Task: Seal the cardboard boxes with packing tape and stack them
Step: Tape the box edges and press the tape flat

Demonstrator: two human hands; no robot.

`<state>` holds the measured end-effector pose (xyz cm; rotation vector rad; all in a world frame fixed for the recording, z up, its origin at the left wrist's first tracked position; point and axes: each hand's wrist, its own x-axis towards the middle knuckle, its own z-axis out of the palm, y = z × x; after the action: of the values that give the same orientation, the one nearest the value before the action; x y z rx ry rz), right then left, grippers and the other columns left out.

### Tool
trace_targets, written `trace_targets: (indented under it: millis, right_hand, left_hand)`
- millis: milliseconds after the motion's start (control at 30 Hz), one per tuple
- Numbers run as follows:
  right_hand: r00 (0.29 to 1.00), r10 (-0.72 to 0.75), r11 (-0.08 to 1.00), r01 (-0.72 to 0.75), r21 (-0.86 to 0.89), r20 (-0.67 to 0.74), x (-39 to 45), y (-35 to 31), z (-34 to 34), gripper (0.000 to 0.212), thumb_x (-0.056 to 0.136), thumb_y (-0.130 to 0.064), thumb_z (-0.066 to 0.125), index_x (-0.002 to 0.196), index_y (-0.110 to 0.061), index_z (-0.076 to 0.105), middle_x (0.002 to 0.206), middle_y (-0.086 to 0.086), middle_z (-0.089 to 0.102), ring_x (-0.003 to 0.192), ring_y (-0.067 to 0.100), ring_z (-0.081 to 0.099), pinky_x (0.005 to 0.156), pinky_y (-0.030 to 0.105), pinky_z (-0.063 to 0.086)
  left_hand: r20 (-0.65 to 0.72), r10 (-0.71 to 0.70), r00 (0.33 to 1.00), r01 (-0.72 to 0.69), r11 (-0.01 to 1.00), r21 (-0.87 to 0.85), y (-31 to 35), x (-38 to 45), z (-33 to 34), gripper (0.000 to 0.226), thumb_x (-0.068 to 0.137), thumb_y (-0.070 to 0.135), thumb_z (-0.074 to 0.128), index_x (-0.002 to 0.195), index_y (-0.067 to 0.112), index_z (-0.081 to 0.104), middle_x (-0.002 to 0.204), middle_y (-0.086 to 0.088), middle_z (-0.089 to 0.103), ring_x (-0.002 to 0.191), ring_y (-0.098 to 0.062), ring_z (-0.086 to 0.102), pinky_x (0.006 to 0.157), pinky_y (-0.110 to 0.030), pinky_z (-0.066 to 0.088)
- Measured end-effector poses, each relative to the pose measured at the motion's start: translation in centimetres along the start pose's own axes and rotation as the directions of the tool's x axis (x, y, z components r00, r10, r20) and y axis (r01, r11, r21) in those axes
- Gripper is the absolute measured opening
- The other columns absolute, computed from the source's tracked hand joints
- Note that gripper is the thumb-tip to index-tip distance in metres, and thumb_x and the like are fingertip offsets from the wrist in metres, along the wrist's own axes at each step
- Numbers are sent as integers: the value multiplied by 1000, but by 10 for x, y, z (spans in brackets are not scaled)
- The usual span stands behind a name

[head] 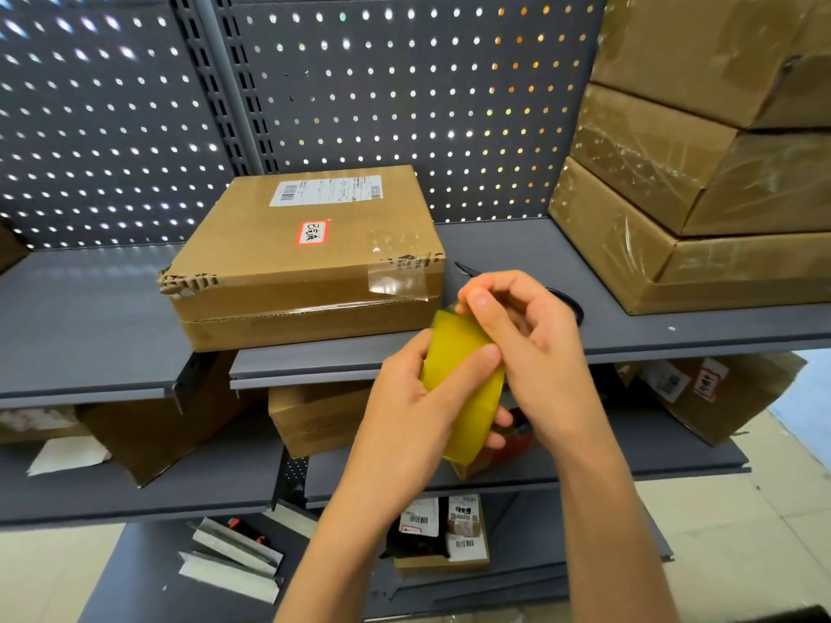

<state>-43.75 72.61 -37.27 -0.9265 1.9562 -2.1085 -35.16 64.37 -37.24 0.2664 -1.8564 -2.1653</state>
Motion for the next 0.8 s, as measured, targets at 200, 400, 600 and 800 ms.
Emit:
trace_targets:
  millis: [200,400,600,800]
  right_hand:
    - [943,200,954,-249,166,265,4,6,-22,25,87,-31,60,100,-10,63,97,1,67,93,9,62,80,21,49]
    - [987,160,948,-146,283,-29,11,12,-18,11,68,-17,71,78,-18,69,76,-4,71,75,6,65,69,18,52]
    - [952,-179,981,192,27,-248,18,-1,-7,21,78,2,71,76,-20,70,72,-14,71,74,0,66,70,14,47]
    - [887,-454,872,423,-247,-82,51,-27,-2,11,79,-7,74,83,-17,72,81,-9,70,79,3,66,76,19,49]
  left_hand:
    - [160,-100,982,104,994,-20,2,-7,-11,35,84,44,62,101,14,59,74,-14,72,62,-23,69,59,-25,55]
    - [292,-65,954,34,994,108,-5,-6,-22,24,85,21,62,107,14,65,101,-10,73,96,-20,70,83,-26,54]
    - [142,-69,987,51,990,129,2,2,-13,18,83,31,67,81,15,72,83,-11,75,79,-22,72,77,-35,56]
    - [-16,-75,997,76,997,17,13,-3,-4,41,85,38,50,81,0,64,70,-14,73,61,-19,71,59,-29,58]
